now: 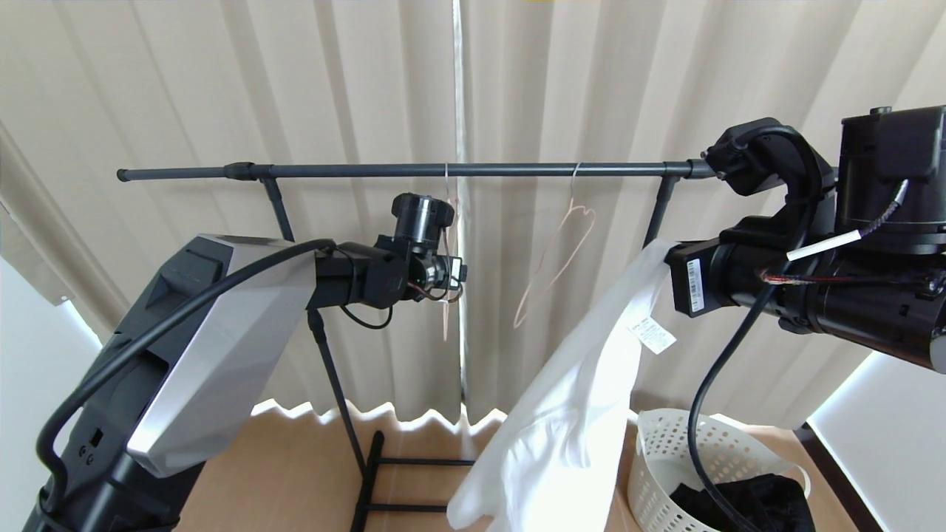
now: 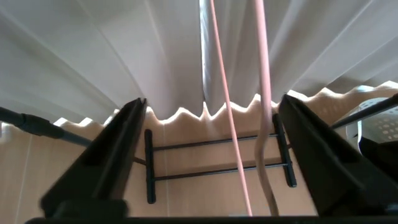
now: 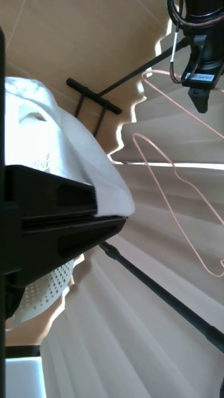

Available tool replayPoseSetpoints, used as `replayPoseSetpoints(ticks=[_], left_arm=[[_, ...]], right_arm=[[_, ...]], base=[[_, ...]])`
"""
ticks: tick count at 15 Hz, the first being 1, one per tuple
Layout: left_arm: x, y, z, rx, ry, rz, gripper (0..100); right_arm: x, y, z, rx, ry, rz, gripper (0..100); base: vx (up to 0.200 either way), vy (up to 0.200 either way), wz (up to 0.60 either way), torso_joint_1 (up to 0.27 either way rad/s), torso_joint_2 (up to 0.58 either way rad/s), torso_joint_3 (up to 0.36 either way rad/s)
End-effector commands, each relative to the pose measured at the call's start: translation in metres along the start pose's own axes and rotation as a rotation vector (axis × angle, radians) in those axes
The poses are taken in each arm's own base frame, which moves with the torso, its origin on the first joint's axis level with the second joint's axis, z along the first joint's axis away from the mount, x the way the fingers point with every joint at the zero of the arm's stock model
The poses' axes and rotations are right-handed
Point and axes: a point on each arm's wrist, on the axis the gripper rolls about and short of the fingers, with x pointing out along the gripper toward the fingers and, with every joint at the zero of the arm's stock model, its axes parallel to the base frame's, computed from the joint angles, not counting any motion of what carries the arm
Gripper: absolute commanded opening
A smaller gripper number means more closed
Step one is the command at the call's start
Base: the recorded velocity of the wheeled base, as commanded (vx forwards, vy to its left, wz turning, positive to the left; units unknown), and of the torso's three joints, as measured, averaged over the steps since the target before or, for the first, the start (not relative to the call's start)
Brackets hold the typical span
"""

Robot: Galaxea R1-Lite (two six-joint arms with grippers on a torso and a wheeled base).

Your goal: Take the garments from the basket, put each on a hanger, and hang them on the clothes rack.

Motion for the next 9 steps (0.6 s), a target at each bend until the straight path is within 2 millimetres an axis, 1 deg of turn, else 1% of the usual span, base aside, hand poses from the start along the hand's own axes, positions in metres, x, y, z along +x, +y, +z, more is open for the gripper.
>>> replayPoseSetpoints(ticks=[1, 9], left_arm=[[0.0022, -0.0007, -0.0028, 0.001, 0.007, 0.000, 0], [0.0022, -0.0008, -0.0016, -0.005, -0.005, 0.003, 0]], right_arm=[[0.0019, 0.0010, -0.0007, -0.002, 0.004, 0.000, 0], [0.0003, -0.0001, -0.0001, 0.000, 0.000, -0.001, 0]], base=[[0.000, 0.000, 0.00, 0.000, 0.00, 0.000], [0.000, 0.000, 0.00, 0.000, 0.00, 0.000]])
